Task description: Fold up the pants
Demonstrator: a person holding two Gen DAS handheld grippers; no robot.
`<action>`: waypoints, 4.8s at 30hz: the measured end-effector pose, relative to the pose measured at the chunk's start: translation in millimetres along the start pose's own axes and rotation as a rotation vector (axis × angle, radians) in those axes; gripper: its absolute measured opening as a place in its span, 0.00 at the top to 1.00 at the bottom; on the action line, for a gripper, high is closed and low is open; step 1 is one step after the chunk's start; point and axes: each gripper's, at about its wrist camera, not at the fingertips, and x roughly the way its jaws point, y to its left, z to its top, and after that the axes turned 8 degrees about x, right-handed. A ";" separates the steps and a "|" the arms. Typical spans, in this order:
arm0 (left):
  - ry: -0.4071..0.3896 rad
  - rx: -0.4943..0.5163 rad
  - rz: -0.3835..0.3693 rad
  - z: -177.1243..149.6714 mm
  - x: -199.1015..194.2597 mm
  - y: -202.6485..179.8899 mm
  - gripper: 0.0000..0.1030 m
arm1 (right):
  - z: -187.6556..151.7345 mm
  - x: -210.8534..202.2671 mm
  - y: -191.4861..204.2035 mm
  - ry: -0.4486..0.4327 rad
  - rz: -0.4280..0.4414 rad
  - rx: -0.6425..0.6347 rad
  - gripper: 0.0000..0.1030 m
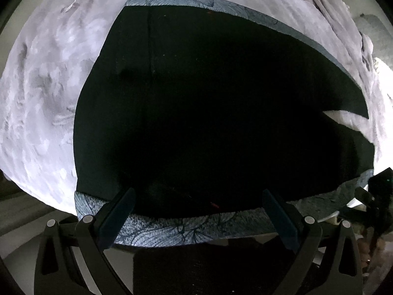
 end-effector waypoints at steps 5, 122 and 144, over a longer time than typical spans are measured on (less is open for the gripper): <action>-0.023 -0.058 -0.053 -13.6 -13.1 22.5 0.00 | 4.7 38.4 20.7 0.088 0.068 0.015 0.21; -0.077 0.364 -0.170 313.7 93.4 -390.0 0.40 | 370.8 -295.8 -6.1 -0.346 -0.086 0.116 0.66; -0.131 0.185 0.240 292.6 130.7 -321.7 0.21 | 322.5 -317.7 -71.3 -0.505 -0.365 0.193 0.96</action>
